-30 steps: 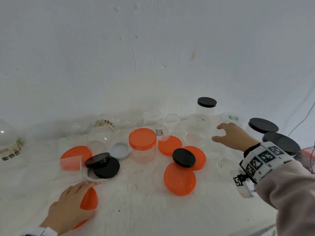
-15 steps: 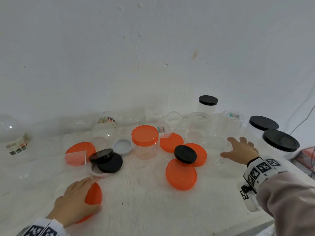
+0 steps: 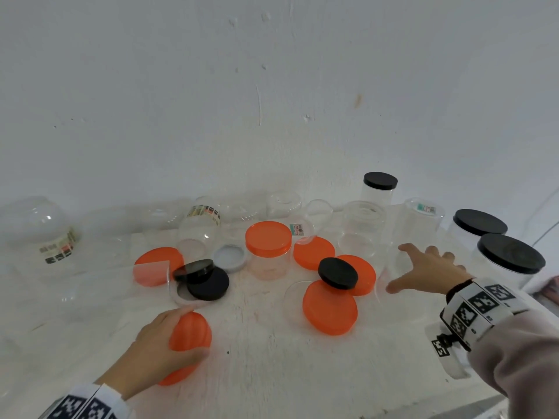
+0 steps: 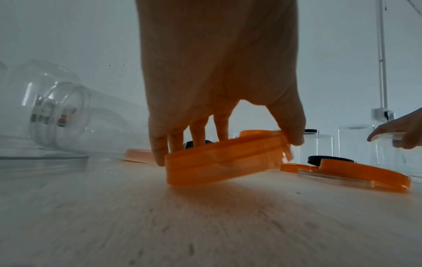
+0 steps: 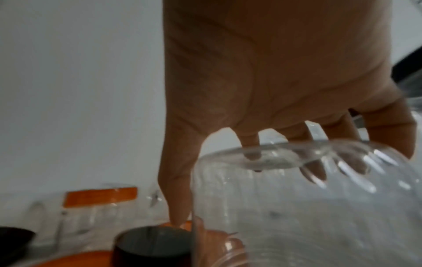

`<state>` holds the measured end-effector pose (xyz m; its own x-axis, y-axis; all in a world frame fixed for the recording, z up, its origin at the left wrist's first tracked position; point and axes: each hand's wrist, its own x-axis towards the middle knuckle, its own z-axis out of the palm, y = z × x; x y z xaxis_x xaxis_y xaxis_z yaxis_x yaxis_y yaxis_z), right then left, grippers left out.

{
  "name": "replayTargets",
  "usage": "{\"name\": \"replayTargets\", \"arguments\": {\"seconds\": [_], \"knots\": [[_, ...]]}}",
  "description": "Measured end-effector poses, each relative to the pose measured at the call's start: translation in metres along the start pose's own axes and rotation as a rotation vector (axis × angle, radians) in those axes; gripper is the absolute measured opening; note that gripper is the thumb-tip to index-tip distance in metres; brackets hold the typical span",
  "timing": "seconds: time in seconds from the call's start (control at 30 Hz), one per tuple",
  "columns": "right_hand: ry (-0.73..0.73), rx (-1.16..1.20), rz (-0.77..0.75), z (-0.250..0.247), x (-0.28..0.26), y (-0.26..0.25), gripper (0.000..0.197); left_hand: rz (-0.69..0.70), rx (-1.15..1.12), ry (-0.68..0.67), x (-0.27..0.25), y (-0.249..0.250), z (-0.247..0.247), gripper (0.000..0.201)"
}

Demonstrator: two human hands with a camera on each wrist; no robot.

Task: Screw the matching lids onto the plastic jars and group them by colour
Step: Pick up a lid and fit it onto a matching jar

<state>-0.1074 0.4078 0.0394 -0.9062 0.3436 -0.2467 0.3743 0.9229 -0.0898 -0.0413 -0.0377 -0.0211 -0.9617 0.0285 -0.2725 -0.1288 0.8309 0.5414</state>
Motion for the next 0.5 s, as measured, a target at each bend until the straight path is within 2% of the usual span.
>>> {"name": "replayTargets", "arguments": {"seconds": [0.1, 0.2, 0.33, 0.43, 0.5], "knots": [[0.019, 0.107, -0.161, -0.011, -0.016, -0.022, 0.118, 0.015, -0.164, 0.010, -0.002, 0.009, 0.001, 0.084], [-0.047, 0.252, -0.331, -0.017, -0.034, -0.047, 0.123, 0.025, -0.285, 0.012, -0.005, 0.018, -0.001, 0.087], [-0.103, 0.414, -0.516, -0.006, -0.055, -0.084, 0.109, 0.038, -0.432, 0.052, -0.011, 0.030, -0.005, 0.103], [-0.080, 0.387, -0.585, 0.015, -0.066, -0.112, 0.101, 0.018, -0.519, 0.083, -0.013, 0.034, -0.007, 0.094], [-0.097, 0.374, -0.608, 0.029, -0.072, -0.129, 0.097, 0.015, -0.593, 0.082, -0.014, 0.034, -0.009, 0.102]]}}
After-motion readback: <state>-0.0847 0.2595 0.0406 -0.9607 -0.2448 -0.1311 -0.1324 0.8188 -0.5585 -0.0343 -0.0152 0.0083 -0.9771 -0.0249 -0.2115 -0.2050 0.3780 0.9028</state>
